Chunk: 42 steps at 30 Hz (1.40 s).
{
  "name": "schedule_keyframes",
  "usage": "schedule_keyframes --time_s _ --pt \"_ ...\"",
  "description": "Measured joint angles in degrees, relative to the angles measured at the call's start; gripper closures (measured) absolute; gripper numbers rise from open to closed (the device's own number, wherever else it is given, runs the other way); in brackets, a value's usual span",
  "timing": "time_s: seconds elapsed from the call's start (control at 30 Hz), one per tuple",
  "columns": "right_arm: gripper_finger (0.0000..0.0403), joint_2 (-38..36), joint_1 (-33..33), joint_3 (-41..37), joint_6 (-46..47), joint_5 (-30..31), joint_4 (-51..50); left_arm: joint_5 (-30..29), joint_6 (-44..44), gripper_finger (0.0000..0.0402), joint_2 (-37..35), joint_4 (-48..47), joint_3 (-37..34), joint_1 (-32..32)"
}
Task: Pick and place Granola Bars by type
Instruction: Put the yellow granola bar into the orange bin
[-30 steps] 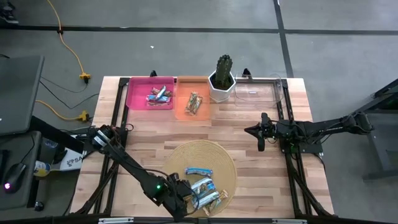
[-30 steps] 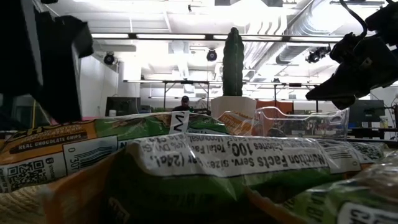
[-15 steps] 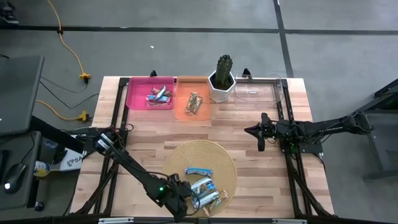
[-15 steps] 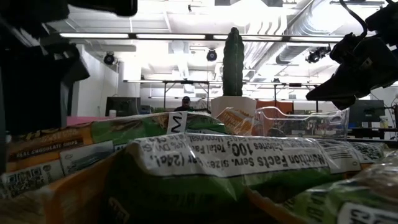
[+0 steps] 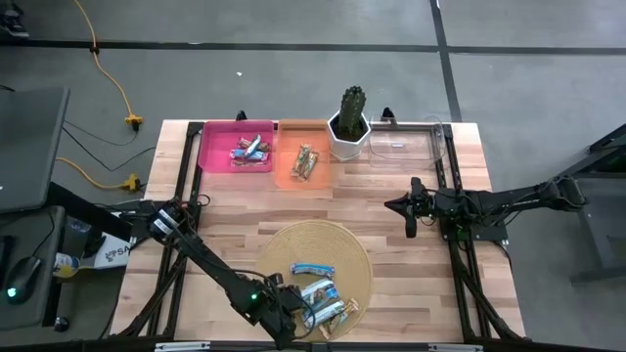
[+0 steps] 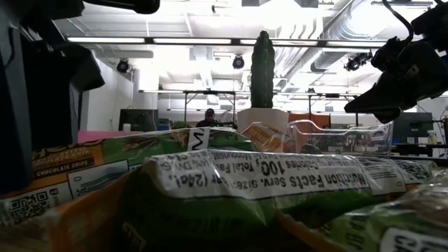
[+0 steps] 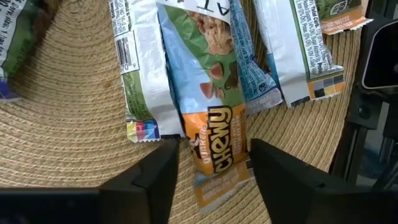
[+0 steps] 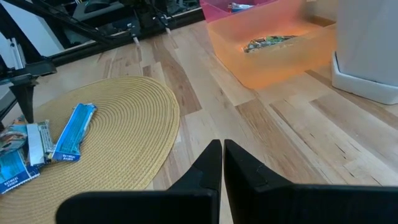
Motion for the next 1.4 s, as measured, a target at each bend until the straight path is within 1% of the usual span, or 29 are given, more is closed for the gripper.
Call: schedule_keyframes --time_s 0.27,0.43,0.6,0.7,0.83,0.97,1.1,1.27,1.4 --pt "0.0402 0.0 0.0 -0.01 0.08 0.0 0.0 0.95 -0.02 0.0301 0.0 -0.11 0.0 0.02" --pt "0.0402 0.0 0.02 0.01 0.06 0.0 0.0 2.58 -0.02 0.0331 -0.01 -0.11 0.0 0.02" --pt "0.0402 0.0 0.0 -0.01 0.04 0.0 0.02 4.15 -0.04 0.0336 -0.17 -0.92 0.13 0.02" --pt "0.0402 0.0 0.02 0.0 0.09 0.0 0.01 4.17 -0.02 0.0337 -0.37 -4.76 1.65 0.02" --pt "0.0402 0.0 0.01 -0.01 0.0 0.0 0.02 1.46 0.73 0.0338 -0.37 -11.5 5.58 0.0" --pt "0.0402 0.0 0.01 -0.01 0.0 0.0 0.02 -0.35 3.07 0.0338 -0.42 -15.79 9.61 0.04" --pt "0.0402 0.0 -0.01 -0.01 0.06 0.0 0.02 -4.41 3.63 0.0338 -0.43 -20.6 14.03 0.02" --pt "0.0402 0.0 0.0 0.01 0.06 0.0 0.02 -8.32 5.99 0.0338 -0.48 -22.83 18.92 0.02" --pt "0.0402 -0.01 0.01 -0.01 0.1 -0.01 0.02 -9.6 9.58 0.0338 -0.48 -22.87 23.11 0.02"
